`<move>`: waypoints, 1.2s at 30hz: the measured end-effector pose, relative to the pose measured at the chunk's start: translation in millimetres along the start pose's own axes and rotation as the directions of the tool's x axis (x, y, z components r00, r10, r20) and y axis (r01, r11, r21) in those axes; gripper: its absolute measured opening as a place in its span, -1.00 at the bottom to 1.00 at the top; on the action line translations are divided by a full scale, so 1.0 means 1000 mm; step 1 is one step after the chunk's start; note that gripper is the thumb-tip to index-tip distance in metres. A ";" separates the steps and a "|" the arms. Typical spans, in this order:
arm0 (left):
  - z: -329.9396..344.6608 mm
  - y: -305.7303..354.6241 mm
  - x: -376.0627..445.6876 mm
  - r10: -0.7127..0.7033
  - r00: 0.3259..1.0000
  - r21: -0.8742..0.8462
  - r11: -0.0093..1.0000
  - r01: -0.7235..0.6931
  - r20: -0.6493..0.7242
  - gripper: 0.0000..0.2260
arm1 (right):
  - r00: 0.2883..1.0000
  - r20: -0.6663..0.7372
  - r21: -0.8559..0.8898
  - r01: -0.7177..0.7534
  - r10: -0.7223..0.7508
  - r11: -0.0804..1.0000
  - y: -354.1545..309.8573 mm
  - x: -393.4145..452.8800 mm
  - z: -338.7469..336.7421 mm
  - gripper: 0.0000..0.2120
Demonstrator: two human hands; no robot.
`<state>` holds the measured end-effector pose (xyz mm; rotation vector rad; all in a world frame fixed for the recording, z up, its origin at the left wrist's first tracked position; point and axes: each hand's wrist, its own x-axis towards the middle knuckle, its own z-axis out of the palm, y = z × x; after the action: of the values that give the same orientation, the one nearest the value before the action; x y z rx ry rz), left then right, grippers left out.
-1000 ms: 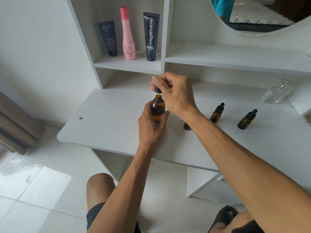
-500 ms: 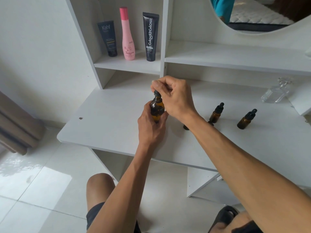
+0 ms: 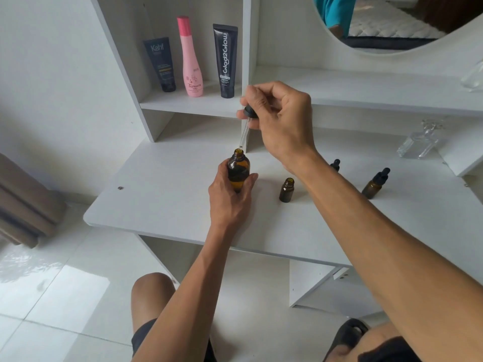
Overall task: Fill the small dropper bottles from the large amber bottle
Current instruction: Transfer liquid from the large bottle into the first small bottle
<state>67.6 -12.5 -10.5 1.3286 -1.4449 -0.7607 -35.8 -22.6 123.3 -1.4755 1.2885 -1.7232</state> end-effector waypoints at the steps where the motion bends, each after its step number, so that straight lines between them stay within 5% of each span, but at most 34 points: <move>1: 0.000 0.000 0.000 -0.001 1.000 0.000 1.000 0.001 0.000 -0.66 | 1.000 -0.007 0.000 0.002 -0.002 1.000 -0.002 0.000 -0.001 -0.84; 24: 0.001 0.001 -0.001 -0.006 1.000 0.045 0.999 0.006 -0.008 -0.63 | 0.951 -0.271 0.065 -0.137 0.150 0.988 0.007 -0.019 -0.086 -0.82; 36: -0.001 0.006 -0.003 0.023 1.000 0.087 0.996 -0.022 -0.010 -0.62 | 0.960 -0.248 -0.024 -0.141 0.130 0.990 0.021 -0.029 -0.090 -0.85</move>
<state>66.0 -7.9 -5.2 1.3785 -1.4961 -0.6813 -117.6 22.1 95.9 -1.1912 1.5231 -1.8409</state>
